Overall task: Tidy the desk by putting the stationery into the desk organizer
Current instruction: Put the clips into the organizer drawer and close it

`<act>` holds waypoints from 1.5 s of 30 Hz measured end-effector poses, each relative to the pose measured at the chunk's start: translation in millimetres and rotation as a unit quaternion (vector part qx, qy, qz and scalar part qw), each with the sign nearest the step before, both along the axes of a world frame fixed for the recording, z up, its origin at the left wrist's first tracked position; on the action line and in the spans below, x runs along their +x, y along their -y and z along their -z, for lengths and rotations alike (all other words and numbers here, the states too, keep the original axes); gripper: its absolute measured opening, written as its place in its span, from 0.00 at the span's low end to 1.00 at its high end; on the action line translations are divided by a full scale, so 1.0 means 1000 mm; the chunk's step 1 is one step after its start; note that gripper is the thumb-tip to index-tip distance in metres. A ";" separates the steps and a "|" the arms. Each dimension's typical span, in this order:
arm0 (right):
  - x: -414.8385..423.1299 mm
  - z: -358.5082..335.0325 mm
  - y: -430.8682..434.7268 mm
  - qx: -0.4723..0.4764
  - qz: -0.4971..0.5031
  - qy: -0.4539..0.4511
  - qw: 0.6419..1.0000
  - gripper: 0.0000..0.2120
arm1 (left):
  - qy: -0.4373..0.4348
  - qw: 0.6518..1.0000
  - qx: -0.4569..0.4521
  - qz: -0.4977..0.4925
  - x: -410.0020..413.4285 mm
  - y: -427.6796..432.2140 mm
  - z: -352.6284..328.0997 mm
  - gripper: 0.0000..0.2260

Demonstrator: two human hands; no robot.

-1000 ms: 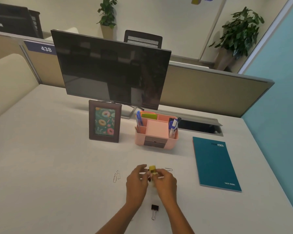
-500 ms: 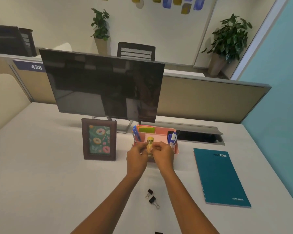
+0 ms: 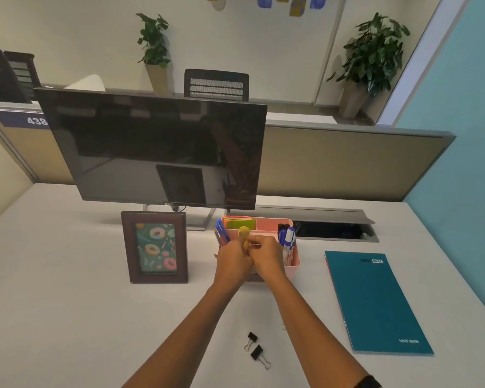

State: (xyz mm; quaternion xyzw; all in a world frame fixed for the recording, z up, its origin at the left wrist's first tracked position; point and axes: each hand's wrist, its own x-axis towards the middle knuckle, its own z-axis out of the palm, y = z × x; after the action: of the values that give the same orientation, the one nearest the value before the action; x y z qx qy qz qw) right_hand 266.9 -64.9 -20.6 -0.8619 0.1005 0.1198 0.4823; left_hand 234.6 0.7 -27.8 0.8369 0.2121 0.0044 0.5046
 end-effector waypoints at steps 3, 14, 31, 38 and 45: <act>0.001 -0.002 0.002 -0.007 -0.012 0.008 1.000 0.15 | -0.005 1.000 -0.015 -0.009 0.002 0.000 0.000 0.16; -0.003 -0.003 0.004 -0.031 -0.041 0.014 0.999 0.16 | 0.000 0.979 -0.190 -0.069 0.002 0.000 0.008 0.20; -0.069 0.028 0.030 0.279 0.208 0.098 0.932 0.05 | 0.139 0.958 0.232 0.098 -0.073 -0.017 0.050 0.27; -0.071 0.056 0.023 0.416 0.319 -0.134 0.841 0.15 | 0.099 0.939 0.300 0.139 -0.079 -0.015 0.061 0.35; -0.059 0.054 0.008 0.445 0.347 -0.135 0.815 0.14 | 0.108 0.921 0.344 0.151 -0.079 -0.015 0.061 0.37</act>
State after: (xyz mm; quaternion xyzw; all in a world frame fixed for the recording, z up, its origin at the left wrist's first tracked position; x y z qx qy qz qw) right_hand 207.7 -73.1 -74.7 -0.4364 0.3927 0.0917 0.8043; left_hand 155.8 15.8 -89.1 0.9753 0.0132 0.0916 0.2004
